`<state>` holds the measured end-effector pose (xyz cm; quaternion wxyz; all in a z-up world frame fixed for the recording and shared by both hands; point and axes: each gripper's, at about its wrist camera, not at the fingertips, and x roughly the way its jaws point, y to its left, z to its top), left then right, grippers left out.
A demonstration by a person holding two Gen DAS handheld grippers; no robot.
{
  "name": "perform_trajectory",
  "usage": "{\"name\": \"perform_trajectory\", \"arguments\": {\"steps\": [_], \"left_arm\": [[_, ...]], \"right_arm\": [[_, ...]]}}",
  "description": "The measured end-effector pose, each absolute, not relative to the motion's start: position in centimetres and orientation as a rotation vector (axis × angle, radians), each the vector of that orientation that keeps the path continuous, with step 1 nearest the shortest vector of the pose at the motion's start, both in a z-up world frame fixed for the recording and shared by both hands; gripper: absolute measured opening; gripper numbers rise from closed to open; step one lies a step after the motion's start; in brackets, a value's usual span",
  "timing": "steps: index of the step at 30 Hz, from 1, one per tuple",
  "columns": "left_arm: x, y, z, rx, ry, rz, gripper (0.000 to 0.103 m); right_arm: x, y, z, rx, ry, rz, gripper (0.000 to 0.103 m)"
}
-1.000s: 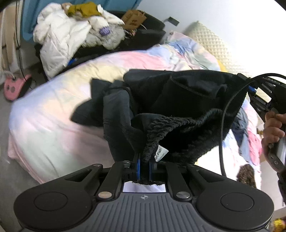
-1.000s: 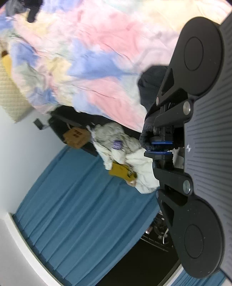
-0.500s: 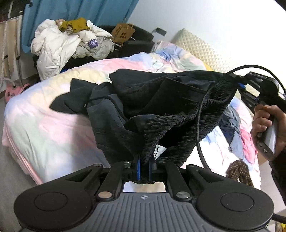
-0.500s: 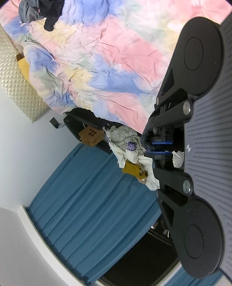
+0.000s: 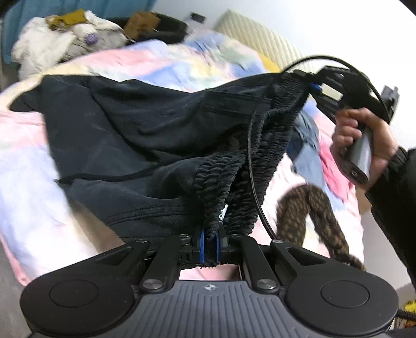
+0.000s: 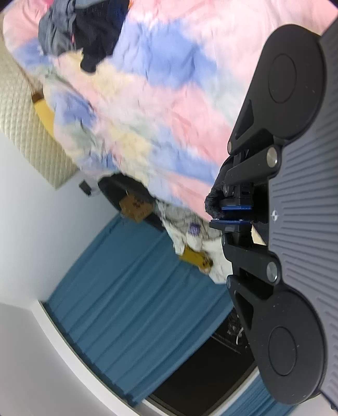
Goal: Fold clothes
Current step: 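Lift the sweatpants by the waistband with both grippers and shake them out, then lay the sweatpants flat on the duvet and open both grippers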
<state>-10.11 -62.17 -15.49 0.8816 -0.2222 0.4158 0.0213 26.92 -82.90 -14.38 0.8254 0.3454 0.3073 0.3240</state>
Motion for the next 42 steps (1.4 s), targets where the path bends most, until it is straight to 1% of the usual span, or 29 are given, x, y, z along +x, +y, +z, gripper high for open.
{"name": "perform_trajectory", "arguments": {"steps": [6, 12, 15, 18, 19, 20, 21, 23, 24, 25, 26, 27, 28, 35, 42], "left_arm": [[-6.9, -70.1, -22.0, -0.422, 0.939, 0.011, 0.008], [-3.0, -74.1, -31.4, -0.431, 1.049, 0.002, 0.009], [-1.6, -74.4, -36.0, -0.427, 1.103, 0.006, 0.011], [-1.1, -74.7, -37.2, -0.425, 1.082, -0.004, 0.014], [-1.2, -74.0, -37.1, -0.431, 1.077, -0.007, 0.015], [-1.2, -73.4, -36.8, -0.448, 1.069, -0.008, 0.016], [-1.1, -72.7, -36.5, -0.471, 1.061, -0.007, 0.021], [-1.5, -71.6, -35.7, -0.523, 1.056, -0.009, 0.027], [-1.5, -71.2, -35.2, -0.547, 1.056, -0.010, 0.030], [-1.8, -70.8, -34.5, -0.562, 1.059, -0.006, 0.038], [-2.0, -70.4, -33.8, -0.576, 1.063, -0.003, 0.044], [-2.1, -70.2, -33.2, -0.580, 1.067, 0.002, 0.055], [-2.6, -69.6, -32.2, -0.576, 1.071, 0.002, 0.061], [-5.4, -65.8, -27.8, -0.557, 1.089, 0.025, 0.065], [-8.8, -58.3, -24.1, -0.596, 1.084, 0.103, 0.066]], "right_arm": [[29.9, -89.2, -23.6, 0.741, 0.721, 0.575, 0.007], [32.0, -92.6, -35.6, 0.678, 0.871, 0.445, 0.007], [32.2, -93.5, -41.1, 0.639, 0.946, 0.407, 0.008], [31.7, -93.3, -43.2, 0.606, 0.939, 0.420, 0.009], [31.6, -93.2, -43.1, 0.608, 0.940, 0.426, 0.012], [31.5, -93.0, -42.9, 0.611, 0.942, 0.432, 0.018], [31.4, -93.0, -42.5, 0.613, 0.949, 0.438, 0.020], [31.2, -92.4, -41.1, 0.589, 0.963, 0.444, 0.028], [30.9, -92.2, -40.3, 0.562, 0.968, 0.450, 0.028], [30.5, -92.0, -39.4, 0.533, 0.972, 0.456, 0.030], [30.1, -91.8, -38.6, 0.504, 0.977, 0.463, 0.033], [29.5, -91.7, -37.7, 0.483, 0.981, 0.469, 0.035], [28.9, -91.7, -36.8, 0.465, 0.984, 0.471, 0.039], [24.6, -91.6, -30.6, 0.426, 0.952, 0.473, 0.039], [19.3, -88.8, -24.7, 0.412, 0.919, 0.480, 0.039]]}}
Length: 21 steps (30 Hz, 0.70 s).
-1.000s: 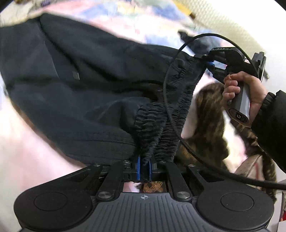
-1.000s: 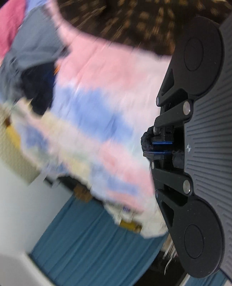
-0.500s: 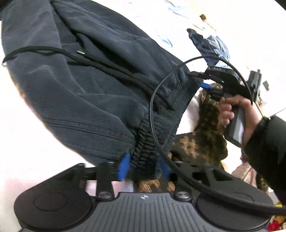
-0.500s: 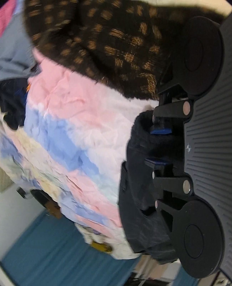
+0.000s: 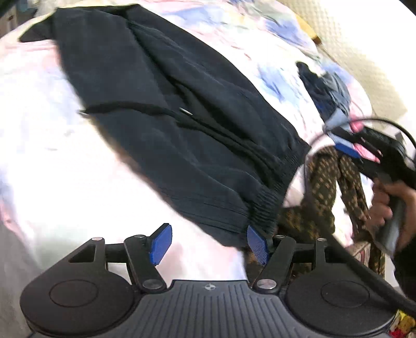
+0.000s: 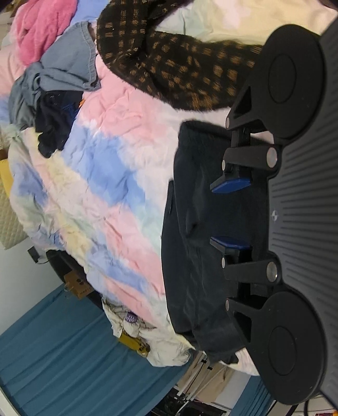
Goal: Fold clothes
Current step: 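Lay the sweatpants flat on the duvet and open both grippers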
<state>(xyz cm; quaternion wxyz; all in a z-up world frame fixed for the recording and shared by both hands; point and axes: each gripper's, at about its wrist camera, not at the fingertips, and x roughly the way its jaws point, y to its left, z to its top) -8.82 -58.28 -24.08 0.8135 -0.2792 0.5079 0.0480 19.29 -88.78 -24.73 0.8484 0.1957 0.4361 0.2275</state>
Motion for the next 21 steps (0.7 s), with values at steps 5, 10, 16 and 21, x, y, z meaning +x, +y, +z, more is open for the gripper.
{"name": "perform_trajectory", "arguments": {"steps": [5, 10, 16, 21], "left_arm": [[-10.1, -51.5, -21.5, -0.626, 1.064, 0.131, 0.067], [-9.7, -44.1, -19.4, -0.625, 1.057, 0.115, 0.067], [-7.5, -35.4, -17.4, -0.542, 1.071, 0.061, 0.067], [-6.3, -29.8, -15.1, -0.535, 1.044, 0.067, 0.067]], "right_arm": [[15.3, -85.1, -21.6, 0.395, 0.916, 0.475, 0.039], [11.4, -80.3, -19.0, 0.355, 0.907, 0.449, 0.039], [8.0, -75.0, -16.8, 0.354, 0.873, 0.371, 0.039], [6.2, -71.4, -15.3, 0.331, 0.857, 0.365, 0.039]]}}
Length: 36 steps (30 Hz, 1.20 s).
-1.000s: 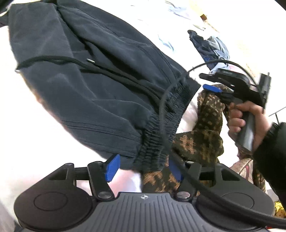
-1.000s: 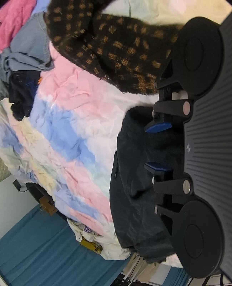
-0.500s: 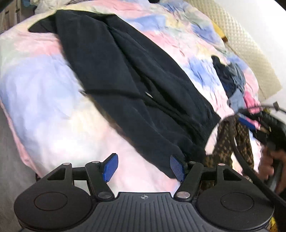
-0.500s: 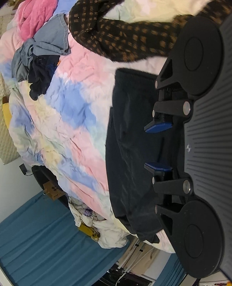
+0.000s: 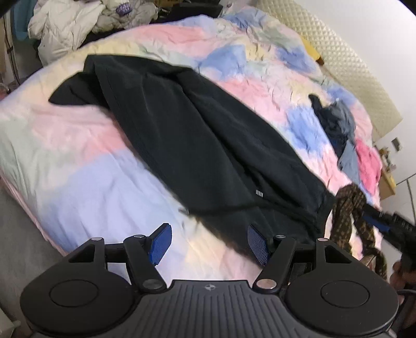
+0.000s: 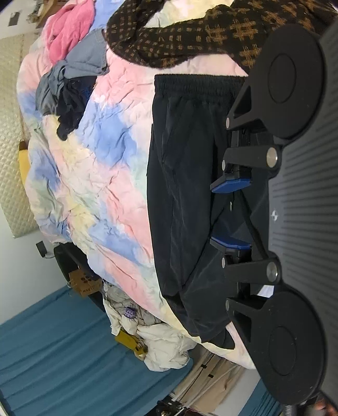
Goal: Fold clothes
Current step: 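Lay the sweatpants flat on the duvet and open both grippers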
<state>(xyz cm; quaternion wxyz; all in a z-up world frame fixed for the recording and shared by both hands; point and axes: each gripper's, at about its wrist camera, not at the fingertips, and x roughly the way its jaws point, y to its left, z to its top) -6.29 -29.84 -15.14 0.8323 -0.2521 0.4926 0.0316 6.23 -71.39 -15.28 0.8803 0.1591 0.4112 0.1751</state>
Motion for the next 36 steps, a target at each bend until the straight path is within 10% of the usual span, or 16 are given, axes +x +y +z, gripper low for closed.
{"name": "perform_trajectory", "arguments": {"steps": [36], "left_arm": [[-2.2, -7.0, -14.2, -0.732, 0.994, 0.144, 0.069]], "right_arm": [[5.4, -47.0, -17.9, 0.224, 0.967, 0.420, 0.041]]}}
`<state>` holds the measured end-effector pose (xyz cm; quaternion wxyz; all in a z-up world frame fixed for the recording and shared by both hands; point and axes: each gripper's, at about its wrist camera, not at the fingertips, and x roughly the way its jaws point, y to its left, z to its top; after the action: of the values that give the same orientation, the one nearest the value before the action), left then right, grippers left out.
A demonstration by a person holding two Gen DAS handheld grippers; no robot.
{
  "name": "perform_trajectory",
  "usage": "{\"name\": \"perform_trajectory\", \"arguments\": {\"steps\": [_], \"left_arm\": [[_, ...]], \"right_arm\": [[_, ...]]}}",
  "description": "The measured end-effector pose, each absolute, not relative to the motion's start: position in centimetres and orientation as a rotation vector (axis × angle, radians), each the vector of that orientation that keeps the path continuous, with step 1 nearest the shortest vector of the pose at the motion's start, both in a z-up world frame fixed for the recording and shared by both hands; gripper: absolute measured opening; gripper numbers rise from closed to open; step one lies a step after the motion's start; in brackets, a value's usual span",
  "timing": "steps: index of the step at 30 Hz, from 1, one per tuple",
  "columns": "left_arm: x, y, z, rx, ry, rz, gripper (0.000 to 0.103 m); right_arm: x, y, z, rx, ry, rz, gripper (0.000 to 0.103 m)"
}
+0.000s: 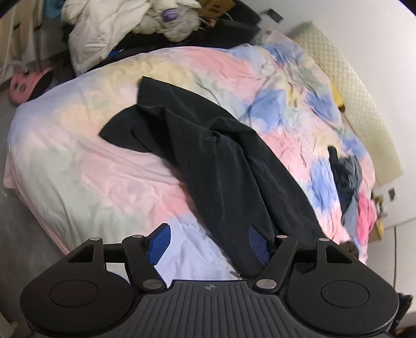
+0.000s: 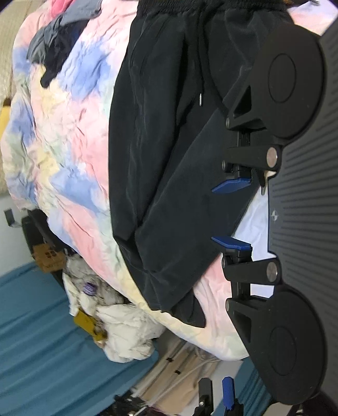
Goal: Fold clothes
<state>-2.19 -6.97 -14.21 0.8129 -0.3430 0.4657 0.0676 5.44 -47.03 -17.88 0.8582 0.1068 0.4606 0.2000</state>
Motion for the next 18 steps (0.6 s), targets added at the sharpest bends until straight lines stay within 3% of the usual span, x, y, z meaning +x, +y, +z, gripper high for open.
{"name": "perform_trajectory", "arguments": {"steps": [7, 14, 18], "left_arm": [[0.7, -2.1, -15.1, -0.770, 0.992, 0.167, 0.069], [6.5, 4.8, -16.7, -0.788, 1.025, 0.128, 0.069], [9.5, 9.4, -18.8, -0.806, 1.077, 0.119, 0.069]], "right_arm": [[9.2, -40.3, -18.3, 0.150, 0.995, 0.486, 0.046], [14.1, -31.3, -19.3, 0.083, 1.019, 0.511, 0.068], [16.7, -25.4, -21.7, 0.009, 1.061, 0.515, 0.072]]}}
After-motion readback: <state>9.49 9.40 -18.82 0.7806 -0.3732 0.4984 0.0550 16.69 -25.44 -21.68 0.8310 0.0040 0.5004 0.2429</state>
